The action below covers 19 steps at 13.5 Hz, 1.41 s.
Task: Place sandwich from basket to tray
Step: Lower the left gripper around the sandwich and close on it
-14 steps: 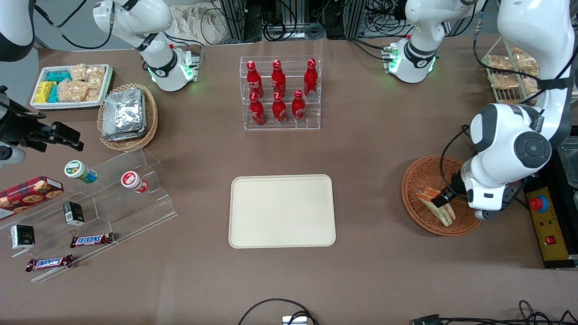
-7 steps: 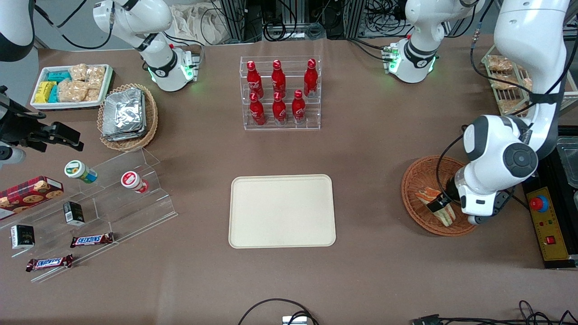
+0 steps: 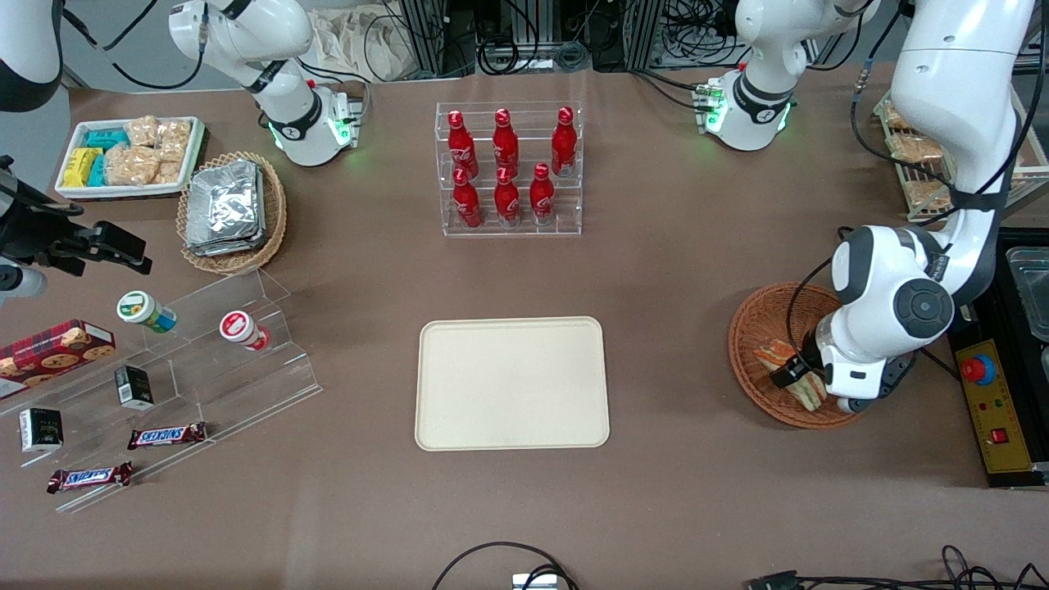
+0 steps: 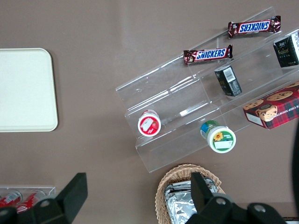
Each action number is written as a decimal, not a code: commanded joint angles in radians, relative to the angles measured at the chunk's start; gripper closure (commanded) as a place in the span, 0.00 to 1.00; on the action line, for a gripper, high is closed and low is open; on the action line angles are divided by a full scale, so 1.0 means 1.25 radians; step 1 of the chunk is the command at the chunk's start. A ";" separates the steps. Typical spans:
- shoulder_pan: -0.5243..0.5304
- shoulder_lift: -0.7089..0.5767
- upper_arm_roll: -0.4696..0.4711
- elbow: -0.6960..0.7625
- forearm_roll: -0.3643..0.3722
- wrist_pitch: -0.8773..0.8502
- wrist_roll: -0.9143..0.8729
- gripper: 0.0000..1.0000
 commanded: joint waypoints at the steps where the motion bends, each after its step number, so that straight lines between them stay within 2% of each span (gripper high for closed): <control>1: 0.007 0.016 -0.003 0.004 0.016 0.008 -0.019 0.00; 3: 0.007 0.017 -0.003 0.003 0.016 0.026 -0.016 0.00; 4: 0.008 0.021 -0.003 0.004 0.016 0.027 -0.016 0.09; 5: 0.008 0.023 -0.003 0.005 0.016 0.029 -0.013 0.24; 7: 0.008 0.025 -0.003 0.005 0.016 0.029 -0.006 0.44; 8: 0.008 0.025 -0.003 0.004 0.016 0.026 -0.008 0.61; 9: 0.008 0.025 -0.003 0.005 0.016 0.025 -0.011 0.70; 15: 0.013 0.009 -0.001 0.037 0.016 0.013 -0.008 0.76; 16: 0.016 0.006 -0.001 0.053 0.016 -0.005 -0.005 0.82; 19: 0.017 0.011 -0.002 0.152 0.015 -0.135 0.051 0.83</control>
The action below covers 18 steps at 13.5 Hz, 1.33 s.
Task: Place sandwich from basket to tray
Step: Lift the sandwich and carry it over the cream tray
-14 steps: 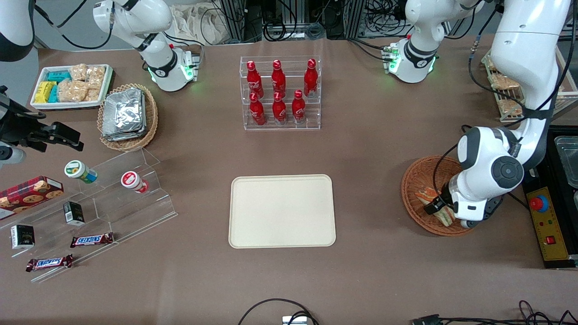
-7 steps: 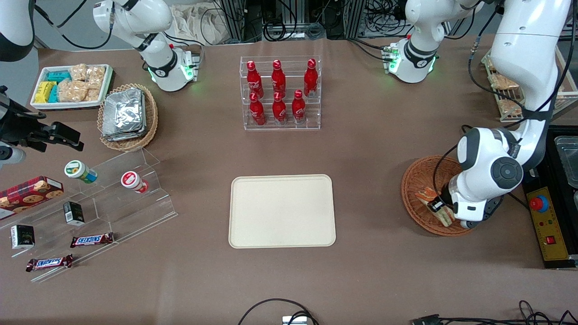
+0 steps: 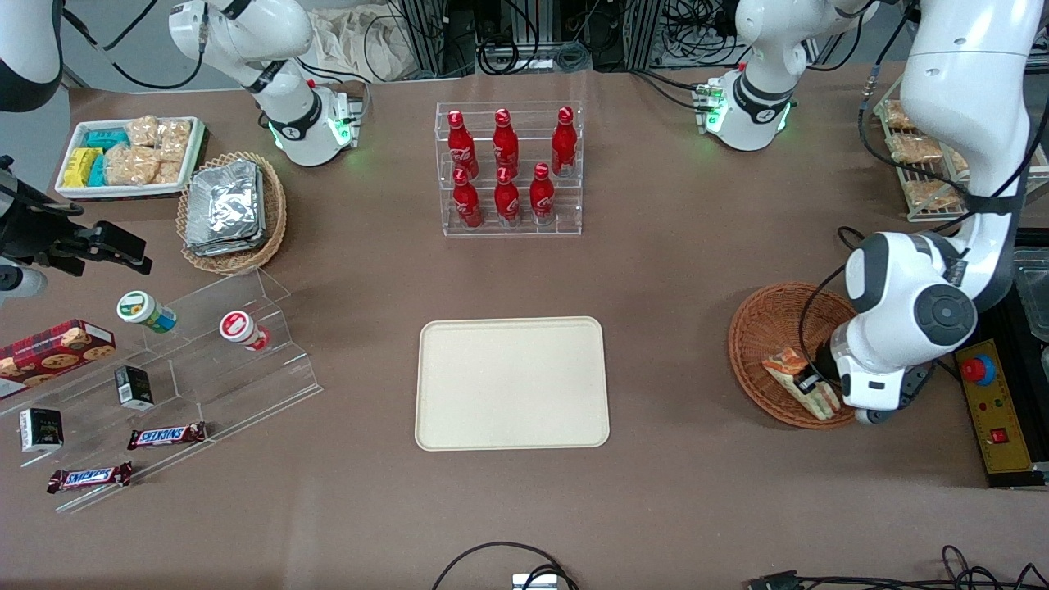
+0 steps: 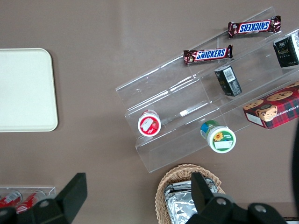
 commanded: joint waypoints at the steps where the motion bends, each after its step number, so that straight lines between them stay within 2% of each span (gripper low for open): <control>1: 0.004 -0.003 -0.003 0.090 0.007 -0.130 0.079 0.83; 7: -0.001 0.006 -0.005 0.208 0.002 -0.213 0.242 0.81; 9: -0.014 0.030 -0.011 0.260 0.002 -0.257 0.251 0.82; 11: -0.094 0.092 -0.010 0.334 0.005 -0.299 0.249 0.81; 13: -0.136 0.144 -0.011 0.411 -0.003 -0.313 0.241 0.81; 16: -0.205 0.184 -0.012 0.458 -0.009 -0.290 0.233 0.82; 18: -0.290 0.233 -0.012 0.516 -0.008 -0.278 0.165 0.82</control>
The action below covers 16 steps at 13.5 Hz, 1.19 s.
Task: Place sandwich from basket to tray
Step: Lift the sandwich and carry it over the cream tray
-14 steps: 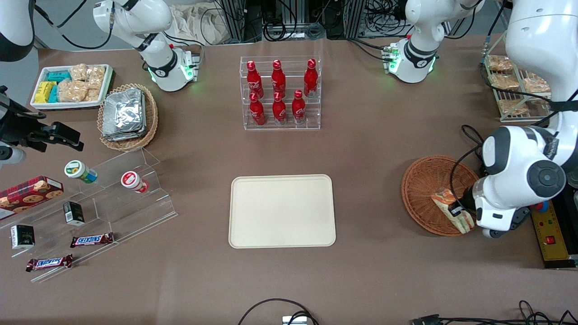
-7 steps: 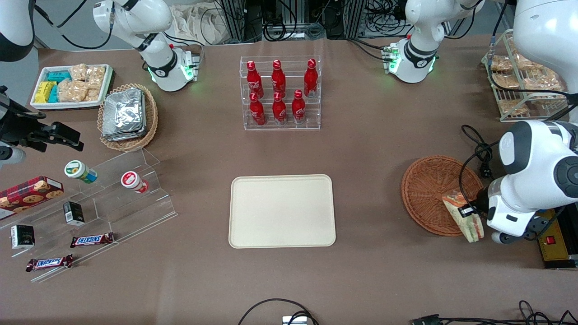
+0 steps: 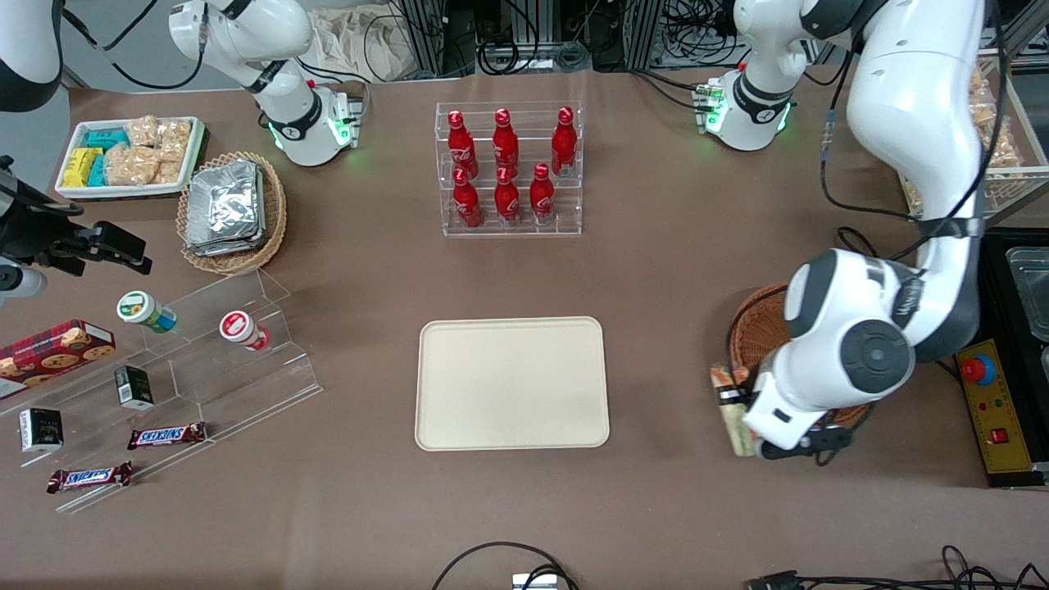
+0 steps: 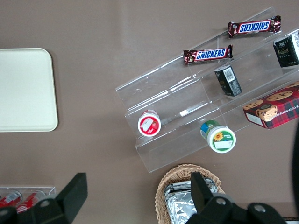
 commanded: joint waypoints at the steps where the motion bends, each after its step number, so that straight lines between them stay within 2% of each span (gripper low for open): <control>1: -0.108 0.084 0.008 0.114 -0.001 -0.003 -0.058 0.81; 5: -0.227 0.138 0.010 0.129 -0.001 0.059 -0.126 0.81; 7: -0.246 0.177 0.008 0.128 -0.001 0.133 -0.153 0.78; 9: -0.253 0.183 0.010 0.115 -0.001 0.130 -0.155 0.72; 11: -0.260 0.183 0.010 0.096 0.001 0.128 -0.155 0.53; 12: -0.261 0.182 0.010 0.084 0.003 0.128 -0.156 0.37; 13: -0.262 0.178 0.010 0.066 0.001 0.130 -0.156 0.03; 16: -0.272 0.160 0.011 0.064 0.015 0.123 -0.236 0.00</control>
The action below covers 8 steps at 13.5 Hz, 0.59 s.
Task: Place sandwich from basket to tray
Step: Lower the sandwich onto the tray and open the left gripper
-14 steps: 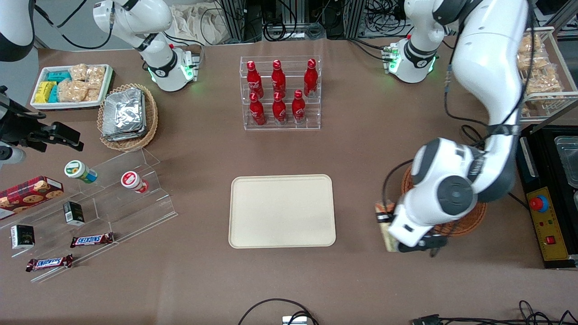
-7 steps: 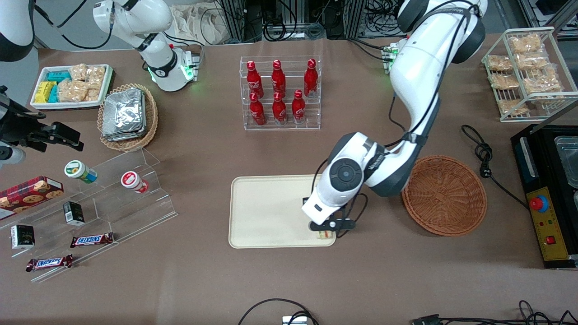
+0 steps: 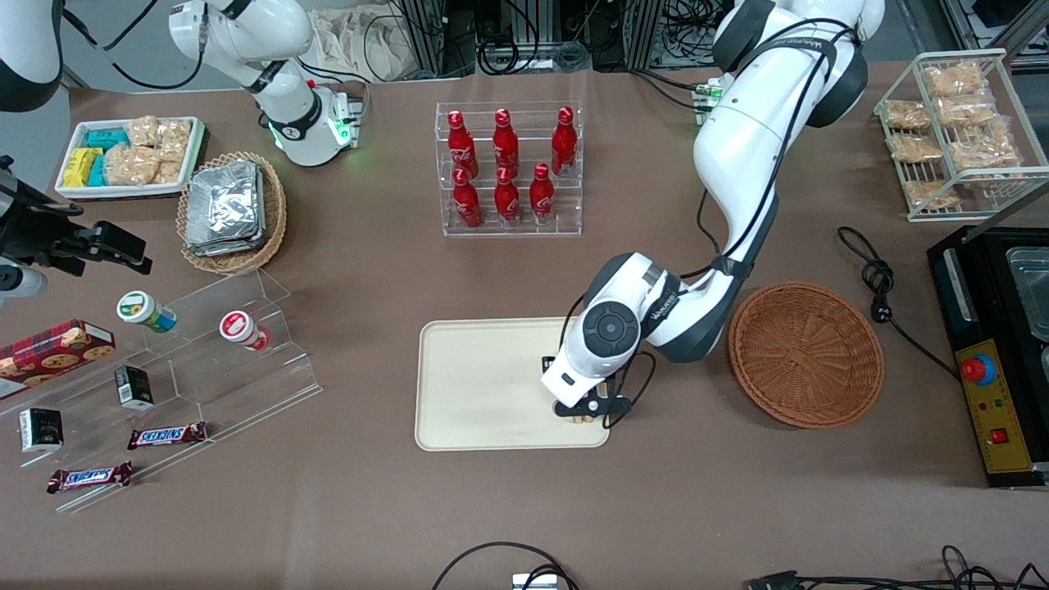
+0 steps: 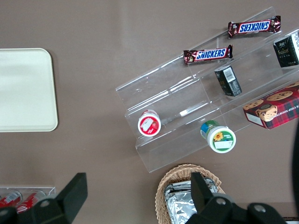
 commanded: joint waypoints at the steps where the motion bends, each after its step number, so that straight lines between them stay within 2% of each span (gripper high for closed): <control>1: -0.009 -0.042 0.013 -0.005 0.012 -0.029 -0.058 0.00; 3: 0.018 -0.101 0.022 -0.011 0.013 -0.111 -0.065 0.00; 5: 0.046 -0.211 0.043 -0.046 0.012 -0.280 -0.079 0.00; 6: 0.061 -0.264 0.043 -0.080 0.010 -0.297 -0.080 0.00; 8: 0.118 -0.426 0.041 -0.258 -0.005 -0.279 -0.080 0.00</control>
